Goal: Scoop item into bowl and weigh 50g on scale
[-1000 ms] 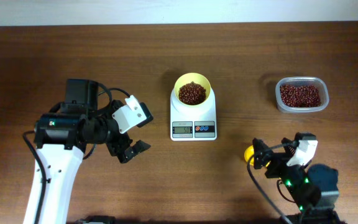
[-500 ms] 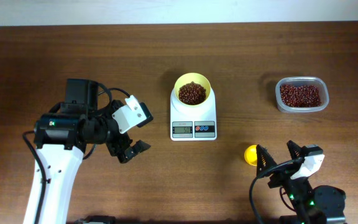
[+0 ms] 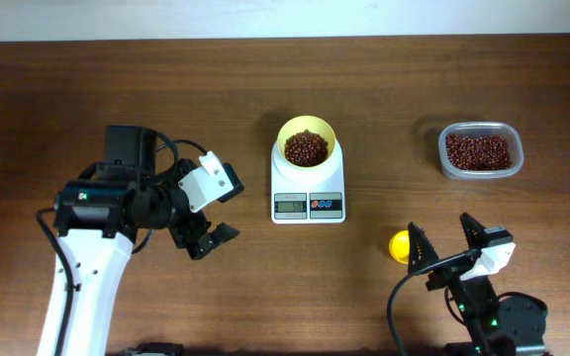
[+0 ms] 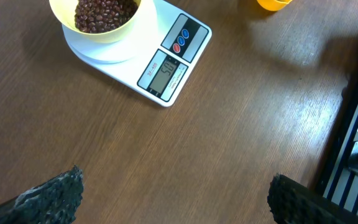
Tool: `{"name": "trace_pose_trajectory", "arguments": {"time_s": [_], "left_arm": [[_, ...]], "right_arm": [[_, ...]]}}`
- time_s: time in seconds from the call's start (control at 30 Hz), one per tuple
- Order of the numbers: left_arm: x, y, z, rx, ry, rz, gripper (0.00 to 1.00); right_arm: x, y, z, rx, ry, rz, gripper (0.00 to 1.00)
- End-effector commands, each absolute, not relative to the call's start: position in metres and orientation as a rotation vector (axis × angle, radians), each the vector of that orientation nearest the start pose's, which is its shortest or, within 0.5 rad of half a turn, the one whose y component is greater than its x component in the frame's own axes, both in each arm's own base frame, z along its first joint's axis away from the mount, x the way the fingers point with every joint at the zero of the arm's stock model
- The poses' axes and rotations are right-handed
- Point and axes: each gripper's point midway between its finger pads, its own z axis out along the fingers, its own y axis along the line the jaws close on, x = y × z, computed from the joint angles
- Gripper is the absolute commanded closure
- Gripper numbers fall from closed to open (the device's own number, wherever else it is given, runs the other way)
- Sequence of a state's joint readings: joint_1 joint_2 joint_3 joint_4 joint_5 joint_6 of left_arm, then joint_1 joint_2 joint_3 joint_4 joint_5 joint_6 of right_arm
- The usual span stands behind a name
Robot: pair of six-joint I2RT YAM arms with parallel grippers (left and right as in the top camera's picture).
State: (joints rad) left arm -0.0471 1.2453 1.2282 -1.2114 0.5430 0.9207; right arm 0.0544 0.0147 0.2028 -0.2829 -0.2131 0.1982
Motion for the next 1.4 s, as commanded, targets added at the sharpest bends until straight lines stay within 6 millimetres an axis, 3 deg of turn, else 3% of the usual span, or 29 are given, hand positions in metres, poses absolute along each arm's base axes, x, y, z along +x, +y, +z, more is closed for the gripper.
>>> {"name": "trace_pose_trajectory", "arguments": {"time_s": [0.0,0.17,0.53,1.17,1.37], "left_arm": [[0.250,-0.101,0.215,1.309,2.194,-0.461,0.01],[0.250,-0.101,0.215,1.309,2.194,-0.461,0.01],[0.250,-0.101,0.215,1.309,2.194,-0.461,0.01],[0.250,-0.101,0.215,1.309,2.194,-0.461,0.01],[0.250,-0.101,0.215,1.309,2.194,-0.461,0.01]], "right_arm": [[0.225,0.048,0.198,-0.048,1.664,0.353,0.01],[0.228,0.046,0.206,-0.043,1.618,0.341,0.01],[0.242,0.044,0.172,-0.035,1.590,0.329,0.01],[0.242,0.043,0.159,-0.022,1.642,0.305,0.01],[0.242,0.046,0.158,-0.125,1.638,0.225,0.01]]}}
